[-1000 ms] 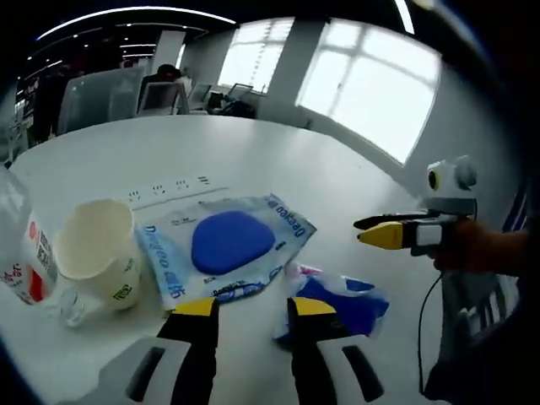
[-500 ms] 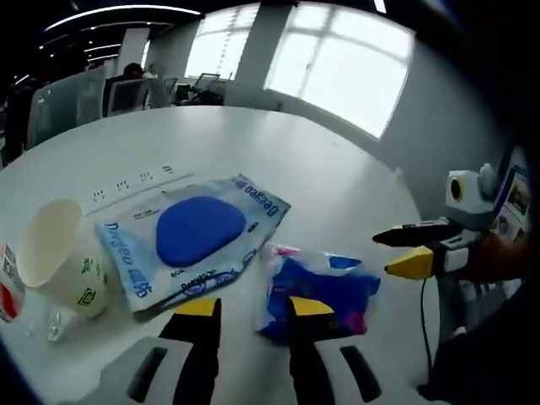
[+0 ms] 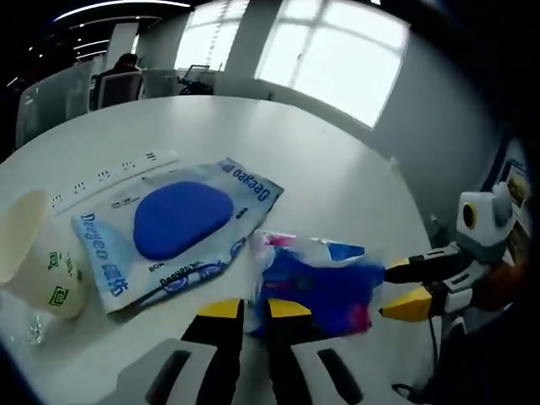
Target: Arrange the tabletop items into an orderly group along one side of the table until the central work area is clear of visible clutter.
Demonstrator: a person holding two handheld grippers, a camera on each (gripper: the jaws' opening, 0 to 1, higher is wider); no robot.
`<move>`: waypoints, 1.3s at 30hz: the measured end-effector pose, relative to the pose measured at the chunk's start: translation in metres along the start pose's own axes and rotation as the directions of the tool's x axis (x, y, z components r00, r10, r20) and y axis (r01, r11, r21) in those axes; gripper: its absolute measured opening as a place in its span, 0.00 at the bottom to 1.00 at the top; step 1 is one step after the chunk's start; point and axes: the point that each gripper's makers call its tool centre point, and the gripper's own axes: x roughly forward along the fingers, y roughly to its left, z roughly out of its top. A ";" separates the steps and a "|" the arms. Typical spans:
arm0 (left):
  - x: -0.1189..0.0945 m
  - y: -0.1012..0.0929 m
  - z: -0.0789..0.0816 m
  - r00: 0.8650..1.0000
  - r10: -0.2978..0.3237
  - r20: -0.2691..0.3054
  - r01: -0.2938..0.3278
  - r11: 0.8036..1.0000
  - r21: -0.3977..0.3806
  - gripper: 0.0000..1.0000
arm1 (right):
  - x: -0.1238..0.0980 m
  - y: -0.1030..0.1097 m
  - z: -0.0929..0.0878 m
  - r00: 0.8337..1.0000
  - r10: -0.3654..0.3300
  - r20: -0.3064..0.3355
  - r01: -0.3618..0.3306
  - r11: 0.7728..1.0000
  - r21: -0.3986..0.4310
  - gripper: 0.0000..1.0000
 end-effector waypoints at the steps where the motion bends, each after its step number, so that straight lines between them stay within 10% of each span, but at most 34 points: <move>1: 0.000 0.000 0.000 1.000 -0.003 0.000 0.003 1.000 -0.001 0.05 | 0.000 0.000 0.000 1.000 -0.002 0.000 0.002 1.000 0.000 0.29; 19: 0.000 -0.001 -0.002 0.999 -0.031 0.009 0.030 0.998 0.063 0.00 | 0.005 0.002 -0.005 0.999 -0.033 -0.013 0.034 0.996 0.081 0.01; 39: -0.016 -0.022 0.014 0.998 -0.026 0.061 0.025 1.000 0.019 0.00 | -0.021 -0.007 0.011 0.999 -0.041 0.019 0.040 0.998 0.057 0.00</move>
